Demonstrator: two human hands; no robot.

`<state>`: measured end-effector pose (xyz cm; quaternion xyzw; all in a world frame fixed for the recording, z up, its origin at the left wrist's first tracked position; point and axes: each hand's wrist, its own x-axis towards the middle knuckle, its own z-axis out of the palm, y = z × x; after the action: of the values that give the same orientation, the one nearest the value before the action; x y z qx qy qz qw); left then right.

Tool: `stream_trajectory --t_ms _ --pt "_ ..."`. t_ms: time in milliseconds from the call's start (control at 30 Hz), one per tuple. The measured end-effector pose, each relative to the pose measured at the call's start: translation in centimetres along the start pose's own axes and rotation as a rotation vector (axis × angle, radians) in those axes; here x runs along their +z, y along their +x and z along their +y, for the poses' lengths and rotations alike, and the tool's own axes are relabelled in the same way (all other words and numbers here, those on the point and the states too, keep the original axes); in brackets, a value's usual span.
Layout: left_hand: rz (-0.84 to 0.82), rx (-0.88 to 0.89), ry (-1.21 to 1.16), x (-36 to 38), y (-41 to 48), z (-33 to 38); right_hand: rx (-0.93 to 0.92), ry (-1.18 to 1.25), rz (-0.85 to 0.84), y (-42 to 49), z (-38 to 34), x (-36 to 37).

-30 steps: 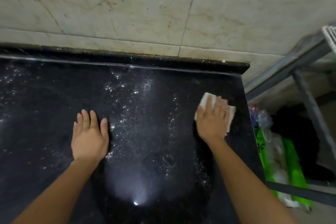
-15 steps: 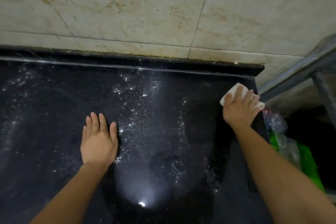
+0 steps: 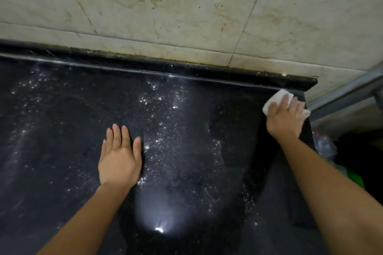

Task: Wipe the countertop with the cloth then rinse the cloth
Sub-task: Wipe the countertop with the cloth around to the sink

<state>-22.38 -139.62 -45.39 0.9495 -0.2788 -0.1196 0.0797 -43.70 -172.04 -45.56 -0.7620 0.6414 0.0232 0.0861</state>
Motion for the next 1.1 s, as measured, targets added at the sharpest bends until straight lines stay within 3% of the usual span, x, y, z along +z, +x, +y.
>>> stream_trajectory --t_ms 67,133,267,400,467,600,667,733,767,833,900,967,1033,1100 --pt "-0.004 0.0 -0.007 0.2 0.0 -0.1 0.162 -0.056 0.004 -0.2 -4.2 -0.2" --pt "-0.014 -0.002 -0.005 0.2 0.1 -0.1 0.069 -0.094 -0.017 -2.0 -9.6 0.5" --pt "-0.028 0.002 0.03 -0.2 0.2 -0.1 -0.628 -0.067 -0.137 -8.3 -16.8 3.7" --pt "-0.036 -0.004 0.017 -0.5 0.3 0.0 -1.102 -0.054 -0.132 -4.4 -13.7 2.4" --pt "-0.035 -0.006 0.01 -0.4 0.2 0.0 -1.055 -0.073 -0.088 -1.2 -9.4 2.2" --pt "-0.04 0.0 -0.006 -0.3 0.1 -0.2 -0.55 0.011 0.08 0.8 -0.8 1.2" --pt "-0.051 0.001 -0.011 -0.4 0.2 -0.2 -0.184 0.034 0.078 1.0 -0.1 1.2" --pt "-0.061 0.001 0.005 -0.5 0.1 -0.3 -0.006 0.005 0.059 0.2 -2.3 1.5" --pt "-0.068 0.002 0.016 -0.4 0.0 -0.3 -0.044 -0.015 0.062 -0.8 -3.8 2.0" --pt "-0.096 0.003 0.024 -0.4 -0.1 -0.3 -0.322 -0.002 0.053 -4.5 -6.5 2.8" --pt "-0.125 0.007 -0.003 -0.6 -0.2 -0.5 -0.627 0.037 -0.043 -7.9 -6.2 3.2" --pt "-0.088 0.037 -0.041 -0.9 -1.4 -1.0 -0.791 0.042 -0.087 -7.7 -4.0 2.0" --pt "0.005 0.095 -0.073 -0.8 -4.3 -1.5 -0.71 0.016 -0.017 -5.0 -0.5 1.4" --pt "0.017 0.136 -0.095 0.0 -8.7 -1.6 -0.433 -0.022 0.047 -2.5 3.7 1.1"
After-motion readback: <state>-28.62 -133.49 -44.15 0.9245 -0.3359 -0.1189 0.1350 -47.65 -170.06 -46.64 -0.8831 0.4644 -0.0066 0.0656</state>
